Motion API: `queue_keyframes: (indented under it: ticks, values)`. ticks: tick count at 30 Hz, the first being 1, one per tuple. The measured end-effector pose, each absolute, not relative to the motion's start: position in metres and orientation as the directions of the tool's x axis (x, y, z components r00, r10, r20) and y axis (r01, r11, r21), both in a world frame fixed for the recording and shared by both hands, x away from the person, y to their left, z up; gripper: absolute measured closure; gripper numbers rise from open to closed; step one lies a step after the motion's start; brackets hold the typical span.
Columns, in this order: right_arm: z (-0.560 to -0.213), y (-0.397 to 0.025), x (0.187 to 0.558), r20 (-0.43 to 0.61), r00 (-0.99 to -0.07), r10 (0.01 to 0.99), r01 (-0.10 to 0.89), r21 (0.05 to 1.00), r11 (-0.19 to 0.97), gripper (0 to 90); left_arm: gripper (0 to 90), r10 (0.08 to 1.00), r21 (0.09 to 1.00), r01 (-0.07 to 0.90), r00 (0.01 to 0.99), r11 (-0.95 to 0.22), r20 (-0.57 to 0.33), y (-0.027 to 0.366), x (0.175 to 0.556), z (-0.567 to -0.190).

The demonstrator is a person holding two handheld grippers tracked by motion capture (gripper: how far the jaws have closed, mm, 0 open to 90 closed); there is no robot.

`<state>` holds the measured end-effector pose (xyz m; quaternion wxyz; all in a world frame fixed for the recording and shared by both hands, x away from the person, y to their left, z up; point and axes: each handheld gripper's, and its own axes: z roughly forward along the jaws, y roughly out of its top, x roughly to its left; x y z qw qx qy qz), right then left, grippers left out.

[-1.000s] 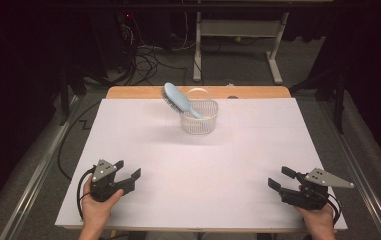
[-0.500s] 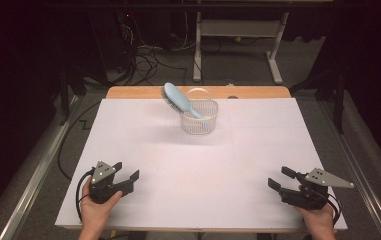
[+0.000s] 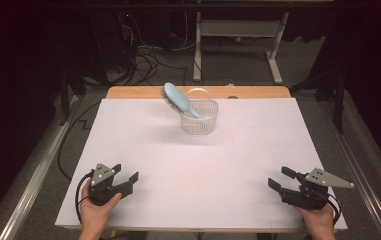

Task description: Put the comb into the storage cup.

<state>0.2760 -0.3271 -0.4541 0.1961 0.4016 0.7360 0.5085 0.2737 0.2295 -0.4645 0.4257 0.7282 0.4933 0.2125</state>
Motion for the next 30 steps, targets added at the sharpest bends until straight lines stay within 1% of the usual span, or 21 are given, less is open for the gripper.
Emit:
queue_keyframes:
  ticks: [11,20,30]
  values:
    - [-0.454,-0.3271,0.2758,0.118,-0.601,0.791,0.39,0.907,0.161,29.2,30.3,0.904,0.828,0.544,0.41,-0.137,-0.119,0.2331,0.2728,-0.4691]
    - [-0.4538,-0.3268,0.2757,0.118,-0.6,0.791,0.389,0.907,0.161,29.2,30.3,0.91,0.824,0.544,0.403,-0.156,-0.094,0.2339,0.2694,-0.4725]
    - [-0.4537,-0.3269,0.2755,0.117,-0.601,0.79,0.387,0.908,0.16,29.2,30.3,0.909,0.822,0.55,0.403,-0.149,-0.104,0.2328,0.2677,-0.4746]
